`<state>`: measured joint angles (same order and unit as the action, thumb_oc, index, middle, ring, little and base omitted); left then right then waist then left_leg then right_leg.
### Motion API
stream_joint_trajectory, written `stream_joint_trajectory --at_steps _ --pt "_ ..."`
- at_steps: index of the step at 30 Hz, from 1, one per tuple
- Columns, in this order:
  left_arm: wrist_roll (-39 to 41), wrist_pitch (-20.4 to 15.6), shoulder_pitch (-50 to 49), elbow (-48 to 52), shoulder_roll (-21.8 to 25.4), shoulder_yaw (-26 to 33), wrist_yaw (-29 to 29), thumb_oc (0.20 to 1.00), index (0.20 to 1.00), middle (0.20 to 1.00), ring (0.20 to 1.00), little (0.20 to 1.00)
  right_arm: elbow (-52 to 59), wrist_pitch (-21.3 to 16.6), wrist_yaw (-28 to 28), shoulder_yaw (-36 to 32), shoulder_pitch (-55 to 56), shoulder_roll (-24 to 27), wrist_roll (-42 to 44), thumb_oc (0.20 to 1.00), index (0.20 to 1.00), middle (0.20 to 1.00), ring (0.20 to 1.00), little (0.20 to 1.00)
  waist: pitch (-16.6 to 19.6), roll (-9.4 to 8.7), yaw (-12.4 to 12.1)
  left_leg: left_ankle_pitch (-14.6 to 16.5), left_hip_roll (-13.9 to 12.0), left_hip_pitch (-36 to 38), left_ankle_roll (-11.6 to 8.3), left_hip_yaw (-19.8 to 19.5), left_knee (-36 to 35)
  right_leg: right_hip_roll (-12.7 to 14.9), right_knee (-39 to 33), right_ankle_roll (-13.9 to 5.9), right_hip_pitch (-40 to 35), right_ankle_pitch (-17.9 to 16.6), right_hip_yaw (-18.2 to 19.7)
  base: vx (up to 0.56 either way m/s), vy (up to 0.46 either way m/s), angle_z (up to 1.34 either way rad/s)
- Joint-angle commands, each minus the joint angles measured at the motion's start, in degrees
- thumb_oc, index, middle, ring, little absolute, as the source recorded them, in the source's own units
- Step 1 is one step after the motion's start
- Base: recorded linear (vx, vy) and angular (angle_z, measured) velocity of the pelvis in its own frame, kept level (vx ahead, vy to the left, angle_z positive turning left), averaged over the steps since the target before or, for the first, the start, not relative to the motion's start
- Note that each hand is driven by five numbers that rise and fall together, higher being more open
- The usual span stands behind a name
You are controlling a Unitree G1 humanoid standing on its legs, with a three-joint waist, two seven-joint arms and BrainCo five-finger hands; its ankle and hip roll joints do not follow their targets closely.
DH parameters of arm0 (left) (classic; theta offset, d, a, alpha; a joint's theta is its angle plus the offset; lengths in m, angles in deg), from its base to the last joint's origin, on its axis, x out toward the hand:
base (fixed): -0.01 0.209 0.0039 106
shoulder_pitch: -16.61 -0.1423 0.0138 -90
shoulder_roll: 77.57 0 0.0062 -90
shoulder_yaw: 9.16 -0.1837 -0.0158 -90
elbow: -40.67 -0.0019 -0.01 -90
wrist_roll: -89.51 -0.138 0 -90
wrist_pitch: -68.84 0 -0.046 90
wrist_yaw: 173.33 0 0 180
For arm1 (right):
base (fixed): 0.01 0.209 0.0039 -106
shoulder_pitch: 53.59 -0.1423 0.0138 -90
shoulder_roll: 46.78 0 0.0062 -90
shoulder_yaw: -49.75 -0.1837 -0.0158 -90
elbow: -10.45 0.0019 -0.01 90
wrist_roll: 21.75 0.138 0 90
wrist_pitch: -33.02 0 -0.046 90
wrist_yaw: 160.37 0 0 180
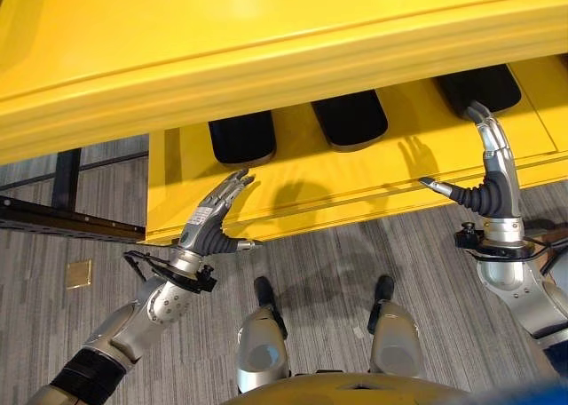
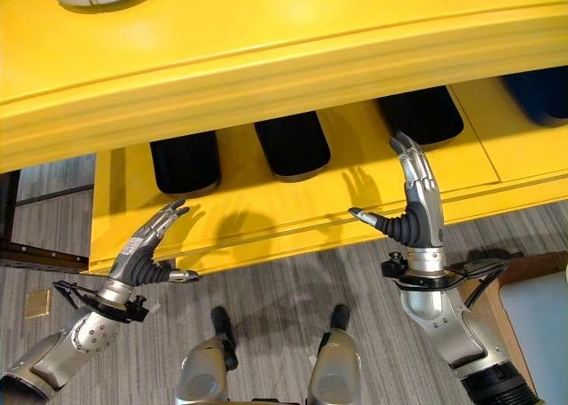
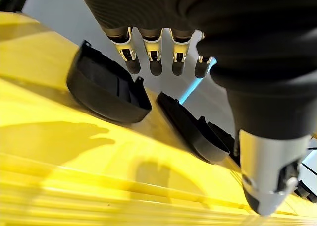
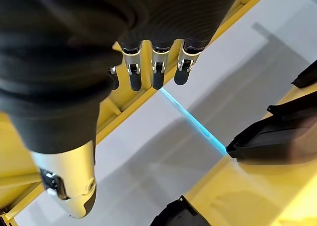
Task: Move parts from the plastic box to the shelf.
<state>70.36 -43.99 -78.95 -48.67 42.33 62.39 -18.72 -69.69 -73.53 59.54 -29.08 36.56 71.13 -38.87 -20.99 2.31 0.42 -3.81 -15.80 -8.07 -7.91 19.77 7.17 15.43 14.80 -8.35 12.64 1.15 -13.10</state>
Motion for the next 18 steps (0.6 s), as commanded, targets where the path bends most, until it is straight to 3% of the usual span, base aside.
stream_joint_trajectory --at_steps 1,4,6,7,9,10,11,12,13,17,18 --pt "1.0 -2.2 -0.5 1.3 1.3 1.9 -0.5 1.000 1.000 1.000 1.000 1.000 2.7 -2.4 1.6 -1.0 -1.4 0.1 0.8 1.000 1.000 1.000 1.000 1.000 -0.1 -1.18 0.1 4.2 1.7 -0.5 2.11 -1.9 5.3 -4.5 2.5 -0.10 -3.2 5.2 -0.5 -0.01 -0.038 -0.01" --pt "3.9 -3.4 -1.6 1.5 1.3 1.3 1.6 1.000 1.000 1.000 1.000 1.000 2.1 -3.1 -1.2 -1.1 -0.8 -0.2 7.2 1.000 1.000 1.000 1.000 1.000 0.3 -1.42 0.1 4.1 1.7 0.4 2.02 -1.5 4.7 -4.5 1.5 -0.16 -4.4 5.1 -0.7 0.00 -0.037 0.00" --pt "13.2 -5.9 -3.8 2.0 0.3 2.7 6.2 1.000 1.000 1.000 1.000 1.000 1.0 -4.2 -4.5 -1.5 0.7 -1.4 13.8 1.000 1.000 1.000 1.000 1.000 1.0 -1.66 -0.2 3.9 1.8 1.8 2.02 -1.3 3.5 -4.6 0.1 -0.21 -5.9 5.0 -0.9 0.04 -0.057 -0.01" --pt "19.1 -7.7 -6.9 2.4 -1.6 4.2 10.4 1.000 1.000 1.000 1.000 1.000 -0.1 -4.9 -9.3 -2.1 3.0 -3.5 19.3 1.000 1.000 1.000 1.000 1.000 1.7 -1.98 -0.5 3.9 1.9 3.1 1.93 -1.3 2.7 -4.6 -0.9 -0.34 -7.4 5.1 -1.2 0.05 -0.069 0.00" --pt "24.8 -9.0 -9.6 3.0 -3.6 5.8 12.7 1.000 1.000 1.000 1.000 1.000 -1.0 -4.8 -13.5 -2.5 4.7 -5.3 24.6 1.000 1.000 1.000 1.000 1.000 2.7 -2.25 -0.9 3.1 1.9 4.2 1.95 -1.3 1.3 -4.8 -2.6 -0.15 -8.6 4.2 -1.5 0.06 -0.072 0.04" --pt "29.4 -9.4 -11.1 3.2 -5.2 6.7 15.7 1.000 1.000 1.000 1.000 1.000 -1.6 -4.4 -16.5 -3.0 6.0 -6.8 27.9 1.000 1.000 1.000 1.000 1.000 3.4 -2.57 -1.1 3.1 1.8 5.2 1.77 -1.4 0.6 -4.7 -3.5 -0.19 -9.7 4.2 -1.7 0.09 -0.103 0.08" --pt "34.5 -10.0 -13.9 3.5 -8.5 8.0 24.2 1.000 1.000 1.000 1.000 1.000 -3.5 -3.6 -21.0 -4.1 7.8 -9.7 32.2 1.000 1.000 1.000 1.000 1.000 5.0 -3.02 -1.5 2.1 1.6 6.4 1.57 -1.8 -1.0 -4.8 -5.7 -0.10 -11.2 2.9 -1.7 0.10 -0.099 0.05" --pt "35.7 -10.4 -14.7 3.7 -9.2 8.4 25.6 1.000 1.000 1.000 1.000 1.000 -4.4 -3.1 -22.6 -4.4 8.1 -10.5 33.8 1.000 1.000 1.000 1.000 1.000 5.5 -3.14 -1.7 1.9 1.5 6.9 1.44 -1.9 -1.5 -4.8 -6.2 -0.09 -11.7 2.7 -1.8 0.08 -0.087 0.08" --pt "38.0 -10.2 -15.4 3.7 -9.9 8.8 27.2 1.000 1.000 1.000 1.000 1.000 -5.5 -2.6 -24.6 -4.6 8.4 -11.2 36.1 1.000 1.000 1.000 1.000 1.000 6.0 -3.28 -1.8 1.5 1.5 7.6 1.33 -1.8 -2.3 -4.7 -7.1 -0.09 -12.4 2.2 -2.0 0.04 -0.045 0.08" --pt "57.9 -3.1 -15.9 1.6 -14.3 9.8 48.8 1.000 1.000 1.000 1.000 1.000 -12.1 3.7 -34.2 -4.5 9.1 -15.6 47.0 1.000 1.000 1.000 1.000 1.000 9.4 -3.61 -1.8 -1.8 0.3 11.7 0.17 -2.1 -9.0 -4.6 -12.1 -0.35 -16.0 -0.7 -2.0 0.02 -0.012 0.09" --pt "59.2 -2.3 -15.6 1.1 -14.7 9.8 50.7 1.000 1.000 1.000 1.000 1.000 -13.1 3.9 -35.0 -4.3 9.1 -16.0 47.9 1.000 1.000 1.000 1.000 1.000 9.7 -3.60 -1.7 -2.1 0.1 12.1 0.04 -2.0 -9.5 -4.6 -12.6 -0.28 -16.3 -1.0 -2.1 0.01 0.008 0.05"
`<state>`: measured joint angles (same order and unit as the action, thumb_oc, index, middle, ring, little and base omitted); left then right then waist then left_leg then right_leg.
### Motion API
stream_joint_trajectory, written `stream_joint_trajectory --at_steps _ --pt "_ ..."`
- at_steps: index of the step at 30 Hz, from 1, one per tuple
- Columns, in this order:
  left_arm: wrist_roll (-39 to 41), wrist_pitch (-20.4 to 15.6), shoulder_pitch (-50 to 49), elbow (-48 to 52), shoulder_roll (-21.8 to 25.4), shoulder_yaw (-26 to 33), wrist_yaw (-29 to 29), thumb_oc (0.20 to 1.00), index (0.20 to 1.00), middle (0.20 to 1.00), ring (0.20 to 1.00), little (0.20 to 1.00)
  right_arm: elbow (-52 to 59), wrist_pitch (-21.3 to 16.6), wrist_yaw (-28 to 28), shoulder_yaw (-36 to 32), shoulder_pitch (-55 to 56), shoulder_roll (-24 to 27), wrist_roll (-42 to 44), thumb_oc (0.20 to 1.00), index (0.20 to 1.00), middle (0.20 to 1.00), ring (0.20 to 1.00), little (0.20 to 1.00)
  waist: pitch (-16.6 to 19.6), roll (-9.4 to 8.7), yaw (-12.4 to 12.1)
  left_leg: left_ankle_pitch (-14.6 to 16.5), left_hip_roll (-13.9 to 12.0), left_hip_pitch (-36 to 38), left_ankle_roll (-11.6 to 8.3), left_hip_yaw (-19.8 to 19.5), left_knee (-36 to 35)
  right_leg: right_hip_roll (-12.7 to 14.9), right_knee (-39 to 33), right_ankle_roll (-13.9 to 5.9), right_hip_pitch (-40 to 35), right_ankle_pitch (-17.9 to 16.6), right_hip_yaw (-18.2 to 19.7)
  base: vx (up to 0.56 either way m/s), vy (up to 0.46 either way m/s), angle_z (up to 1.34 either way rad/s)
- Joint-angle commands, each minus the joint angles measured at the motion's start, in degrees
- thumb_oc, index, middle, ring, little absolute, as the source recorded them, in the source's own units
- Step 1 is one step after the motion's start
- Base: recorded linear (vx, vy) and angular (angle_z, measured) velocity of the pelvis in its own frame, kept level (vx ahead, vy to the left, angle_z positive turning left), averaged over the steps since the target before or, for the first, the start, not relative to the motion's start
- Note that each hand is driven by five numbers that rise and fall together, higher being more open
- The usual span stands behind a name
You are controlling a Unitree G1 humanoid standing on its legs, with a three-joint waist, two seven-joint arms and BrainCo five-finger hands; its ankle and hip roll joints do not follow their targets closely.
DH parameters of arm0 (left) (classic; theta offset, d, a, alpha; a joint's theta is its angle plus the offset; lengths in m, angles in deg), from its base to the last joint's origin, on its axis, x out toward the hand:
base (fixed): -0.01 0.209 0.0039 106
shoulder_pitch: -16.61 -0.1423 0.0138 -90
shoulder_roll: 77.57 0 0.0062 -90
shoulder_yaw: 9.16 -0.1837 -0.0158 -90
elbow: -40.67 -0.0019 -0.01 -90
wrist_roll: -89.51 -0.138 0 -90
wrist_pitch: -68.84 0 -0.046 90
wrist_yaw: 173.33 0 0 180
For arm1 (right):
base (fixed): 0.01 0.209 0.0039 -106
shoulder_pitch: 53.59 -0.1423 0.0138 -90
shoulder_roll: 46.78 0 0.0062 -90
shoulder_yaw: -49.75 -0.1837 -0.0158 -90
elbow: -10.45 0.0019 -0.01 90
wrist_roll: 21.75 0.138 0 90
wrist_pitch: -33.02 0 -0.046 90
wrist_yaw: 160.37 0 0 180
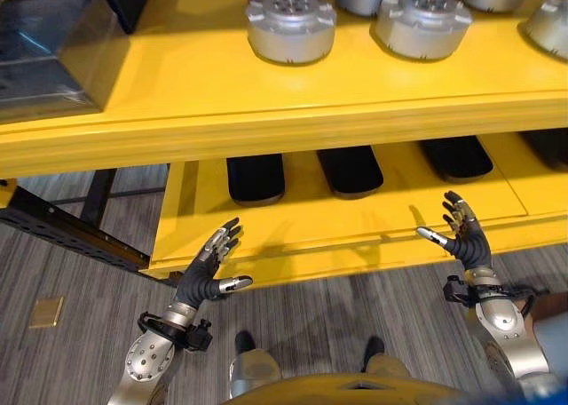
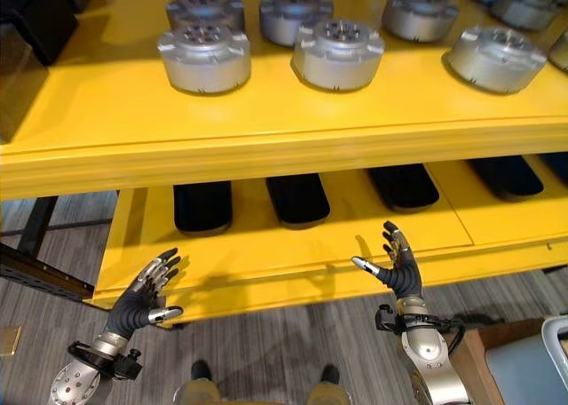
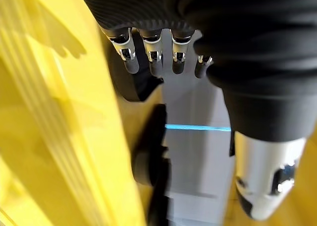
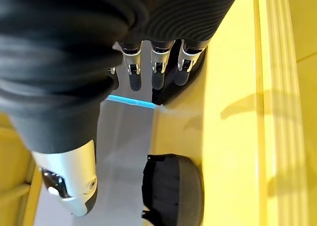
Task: Move parts from the plastic box to the shelf.
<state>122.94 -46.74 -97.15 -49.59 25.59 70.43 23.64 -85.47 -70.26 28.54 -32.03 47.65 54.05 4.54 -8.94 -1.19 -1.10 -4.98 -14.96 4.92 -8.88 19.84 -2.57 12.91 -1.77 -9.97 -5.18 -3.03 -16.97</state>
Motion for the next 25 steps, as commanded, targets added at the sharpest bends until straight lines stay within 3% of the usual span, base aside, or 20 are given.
stream_joint_trajectory --at_steps 1,3,12,25 --pt "7.4 0.6 2.8 1.5 1.8 1.7 9.1 1.000 1.000 1.000 1.000 1.000 2.1 0.9 -4.4 -1.3 -2.0 0.9 5.0 1.000 1.000 1.000 1.000 1.000 -2.2 -0.12 -0.1 -1.1 -0.9 -0.6 0.87 -1.9 0.0 -2.0 3.8 1.35 1.3 3.1 1.6 0.00 0.009 0.04" --pt "7.6 0.2 3.9 -0.5 0.6 1.4 9.7 1.000 1.000 1.000 1.000 1.000 0.6 3.6 -6.1 -0.9 -1.8 -0.2 6.9 1.000 1.000 1.000 1.000 1.000 -1.2 -0.32 0.2 -1.0 -0.7 0.5 0.74 -1.1 -0.6 -1.9 2.3 1.36 0.2 2.3 1.0 0.00 0.000 0.00" --pt "9.6 0.7 4.5 -1.5 -0.9 2.8 10.0 1.000 1.000 1.000 1.000 1.000 1.2 5.4 -10.4 -0.5 -0.3 -0.5 5.9 1.000 1.000 1.000 1.000 1.000 0.1 -0.71 0.5 -0.7 -0.2 2.2 0.64 0.1 -1.6 -1.4 -1.3 0.82 -1.3 -0.1 0.0 0.00 0.004 -0.03" --pt "8.8 -0.1 1.7 2.8 0.0 8.4 6.2 1.000 1.000 1.000 1.000 1.000 5.5 3.7 -12.3 -1.8 1.5 1.8 4.9 1.000 1.000 1.000 1.000 1.000 0.5 -1.01 -0.8 -0.4 0.1 2.7 1.13 -0.7 -1.6 -1.2 -0.5 0.82 -2.0 0.5 -1.1 0.01 0.001 0.02"
